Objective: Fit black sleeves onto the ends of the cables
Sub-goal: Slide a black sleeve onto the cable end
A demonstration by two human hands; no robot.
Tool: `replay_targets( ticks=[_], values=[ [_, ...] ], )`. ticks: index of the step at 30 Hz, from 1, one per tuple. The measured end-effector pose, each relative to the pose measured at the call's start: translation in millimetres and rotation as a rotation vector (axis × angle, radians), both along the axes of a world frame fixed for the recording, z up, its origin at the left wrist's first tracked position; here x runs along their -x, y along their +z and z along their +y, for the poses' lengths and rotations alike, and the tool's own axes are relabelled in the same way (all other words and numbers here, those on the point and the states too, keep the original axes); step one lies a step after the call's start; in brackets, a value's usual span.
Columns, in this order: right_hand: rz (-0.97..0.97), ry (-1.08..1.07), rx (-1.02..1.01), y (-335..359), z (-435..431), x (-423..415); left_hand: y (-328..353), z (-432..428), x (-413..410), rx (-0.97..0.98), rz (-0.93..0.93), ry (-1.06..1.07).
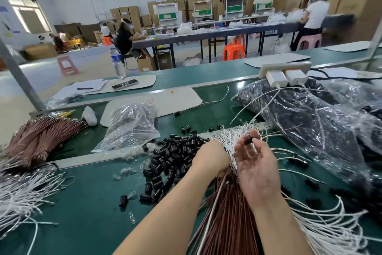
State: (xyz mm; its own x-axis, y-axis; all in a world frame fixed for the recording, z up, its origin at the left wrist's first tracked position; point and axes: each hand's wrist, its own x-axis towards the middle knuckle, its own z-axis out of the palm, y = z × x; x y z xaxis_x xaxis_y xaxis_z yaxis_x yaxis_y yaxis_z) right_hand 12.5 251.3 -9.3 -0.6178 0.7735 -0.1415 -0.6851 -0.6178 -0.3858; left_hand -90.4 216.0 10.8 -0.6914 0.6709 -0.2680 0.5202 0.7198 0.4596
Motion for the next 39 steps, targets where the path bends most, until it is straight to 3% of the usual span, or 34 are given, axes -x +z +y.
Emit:
replay_targets(
  ticks=[5, 13, 16, 20, 26, 32, 39],
  values=[
    [-0.001, 0.009, -0.007, 2, -1, 0, 9, -12, 5, -0.327, -0.066, 0.11],
    [0.056, 0.178, -0.153, 2, -11, 1, 99, -90, 39, -1.282, -0.063, 0.349],
    [0.041, 0.336, -0.224, 3, -20, 5, 110, -141, 53, -1.503, -0.088, 0.456],
    [0.009, 0.531, -0.395, 2, -40, 13, 69, -189, 52, -1.444, -0.186, 0.596],
    [-0.057, 0.599, -0.473, 0, -62, 24, -12, -210, 40, -1.288, -0.298, 0.718],
    [-0.051, 0.551, -0.126, -4, -61, 26, -39, -214, 52, -1.335, -0.243, 0.869],
    [-0.098, 0.535, -0.065, -10, -60, 28, -46, -215, 52, -1.467, -0.223, 0.89]
  ],
)
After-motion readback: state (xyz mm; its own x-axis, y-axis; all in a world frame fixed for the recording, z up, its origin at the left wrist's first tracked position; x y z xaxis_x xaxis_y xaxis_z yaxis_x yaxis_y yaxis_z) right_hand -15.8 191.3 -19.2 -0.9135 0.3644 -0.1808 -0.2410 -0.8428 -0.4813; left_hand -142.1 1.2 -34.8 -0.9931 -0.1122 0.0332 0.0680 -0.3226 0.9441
